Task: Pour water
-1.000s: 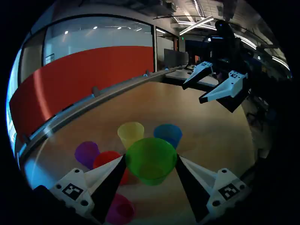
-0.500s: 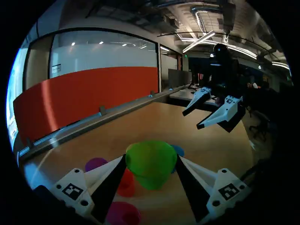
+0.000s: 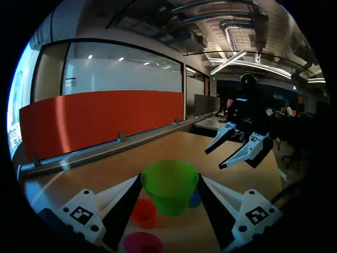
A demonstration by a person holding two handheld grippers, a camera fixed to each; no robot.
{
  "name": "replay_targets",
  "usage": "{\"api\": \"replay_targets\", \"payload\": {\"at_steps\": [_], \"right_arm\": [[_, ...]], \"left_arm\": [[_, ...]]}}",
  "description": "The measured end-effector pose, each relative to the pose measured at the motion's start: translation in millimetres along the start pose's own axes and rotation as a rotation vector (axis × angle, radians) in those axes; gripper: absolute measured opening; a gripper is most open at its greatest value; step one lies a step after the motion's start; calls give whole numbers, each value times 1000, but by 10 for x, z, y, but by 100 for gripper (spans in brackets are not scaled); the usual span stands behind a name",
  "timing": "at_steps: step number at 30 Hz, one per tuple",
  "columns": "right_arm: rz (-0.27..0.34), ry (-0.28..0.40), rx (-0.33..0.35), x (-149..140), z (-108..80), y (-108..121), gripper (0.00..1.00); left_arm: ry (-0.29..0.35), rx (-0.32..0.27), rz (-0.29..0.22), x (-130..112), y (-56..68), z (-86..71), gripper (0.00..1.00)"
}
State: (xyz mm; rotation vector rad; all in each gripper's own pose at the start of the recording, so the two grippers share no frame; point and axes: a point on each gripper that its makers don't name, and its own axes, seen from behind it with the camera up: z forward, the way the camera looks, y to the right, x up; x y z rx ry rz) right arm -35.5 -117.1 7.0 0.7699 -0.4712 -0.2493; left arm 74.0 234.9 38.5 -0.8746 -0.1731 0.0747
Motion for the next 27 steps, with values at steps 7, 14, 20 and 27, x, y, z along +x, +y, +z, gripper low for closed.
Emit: {"api": "replay_targets", "payload": {"at_steps": [7, 14, 20, 27], "right_arm": [[-11, -22, 17, -90, 136, -32, 100], [-25, -41, 24, -196, 277, -44, 100], [-29, -62, 41, -281, 399, -76, 100], [-31, -81, 42, -357, 521, -72, 100]], "left_arm": [[43, 13, 3, 110, -37, -86, 90], [90, 24, 17, 241, -53, -185, 90], [108, 35, 24, 287, -69, -239, 90], [116, 45, 31, 331, -106, -289, 90]]}}
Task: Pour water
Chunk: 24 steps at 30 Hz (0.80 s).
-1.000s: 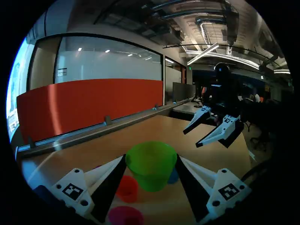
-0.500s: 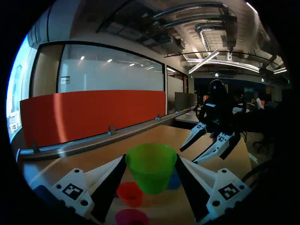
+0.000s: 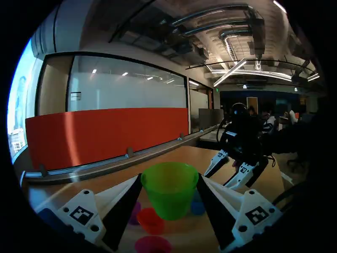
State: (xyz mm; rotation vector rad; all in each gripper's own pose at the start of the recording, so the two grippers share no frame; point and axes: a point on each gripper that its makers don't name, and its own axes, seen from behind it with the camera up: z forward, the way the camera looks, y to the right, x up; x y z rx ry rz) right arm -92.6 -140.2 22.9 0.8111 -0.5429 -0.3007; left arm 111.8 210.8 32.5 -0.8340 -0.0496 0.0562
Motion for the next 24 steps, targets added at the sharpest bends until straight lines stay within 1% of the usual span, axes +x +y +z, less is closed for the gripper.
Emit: {"api": "replay_targets", "payload": {"at_steps": [6, 15, 24], "right_arm": [[-2, -13, 5, -65, 81, -6, 100], [-22, -39, -1, -170, 191, 11, 100], [-37, -51, -7, -248, 305, 34, 100]], "left_arm": [[-4, 5, 2, -12, -26, -22, 90], [-19, 8, 4, -86, -32, -31, 90], [-24, 6, -1, -115, -41, -37, 90]]}}
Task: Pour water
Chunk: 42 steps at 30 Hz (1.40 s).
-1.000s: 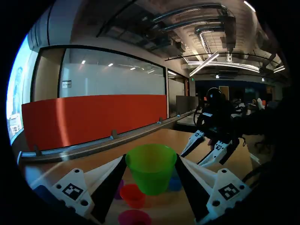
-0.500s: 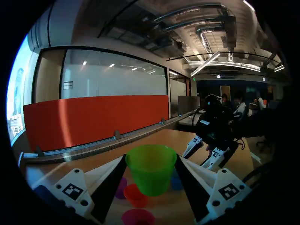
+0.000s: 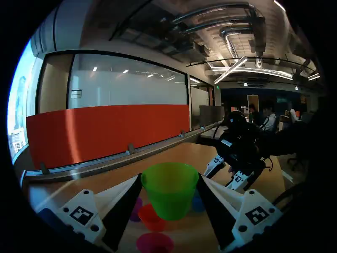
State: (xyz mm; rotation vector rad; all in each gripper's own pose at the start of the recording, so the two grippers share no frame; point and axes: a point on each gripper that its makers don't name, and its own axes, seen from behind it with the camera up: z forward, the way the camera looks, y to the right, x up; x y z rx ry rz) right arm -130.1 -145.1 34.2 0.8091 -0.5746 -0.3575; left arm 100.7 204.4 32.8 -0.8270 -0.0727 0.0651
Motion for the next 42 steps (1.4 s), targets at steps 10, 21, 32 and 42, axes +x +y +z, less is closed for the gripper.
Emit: {"api": "replay_targets", "payload": {"at_steps": [10, 21, 32, 42], "right_arm": [[-12, 1, -5, -33, 38, 11, 93], [-15, 38, -7, 50, -34, -34, 92], [0, 151, -14, 472, -291, -118, 92], [1, 254, -21, 844, -539, -214, 92]], "left_arm": [[-9, -1, -3, -58, -10, -12, 90], [-23, -2, -10, -132, -7, -18, 90], [-40, -3, -13, -193, -7, -64, 90], [-46, -27, -4, -201, 62, -107, 90]]}}
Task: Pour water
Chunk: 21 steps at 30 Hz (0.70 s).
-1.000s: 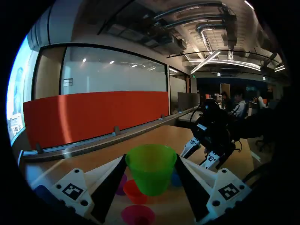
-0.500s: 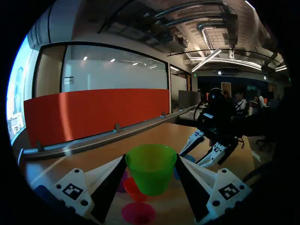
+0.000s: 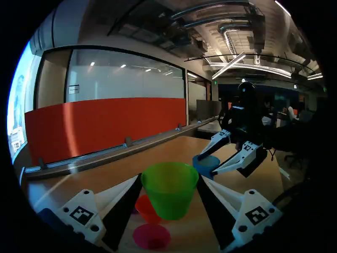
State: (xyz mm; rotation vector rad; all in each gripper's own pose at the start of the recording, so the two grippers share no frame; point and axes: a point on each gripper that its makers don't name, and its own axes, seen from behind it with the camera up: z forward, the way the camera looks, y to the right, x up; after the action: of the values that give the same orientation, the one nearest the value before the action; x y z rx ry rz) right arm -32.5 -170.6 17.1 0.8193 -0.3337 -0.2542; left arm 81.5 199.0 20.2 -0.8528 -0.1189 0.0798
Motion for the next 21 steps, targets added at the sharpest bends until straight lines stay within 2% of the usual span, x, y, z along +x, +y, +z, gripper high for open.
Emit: {"api": "replay_targets", "payload": {"at_steps": [9, 21], "right_arm": [[8, 71, -1, 267, -97, -108, 92], [20, 188, 3, 629, -192, -182, 92]], "left_arm": [[-3, -6, -4, -21, 10, -29, 90], [0, -20, 2, -10, 92, -56, 90]]}}
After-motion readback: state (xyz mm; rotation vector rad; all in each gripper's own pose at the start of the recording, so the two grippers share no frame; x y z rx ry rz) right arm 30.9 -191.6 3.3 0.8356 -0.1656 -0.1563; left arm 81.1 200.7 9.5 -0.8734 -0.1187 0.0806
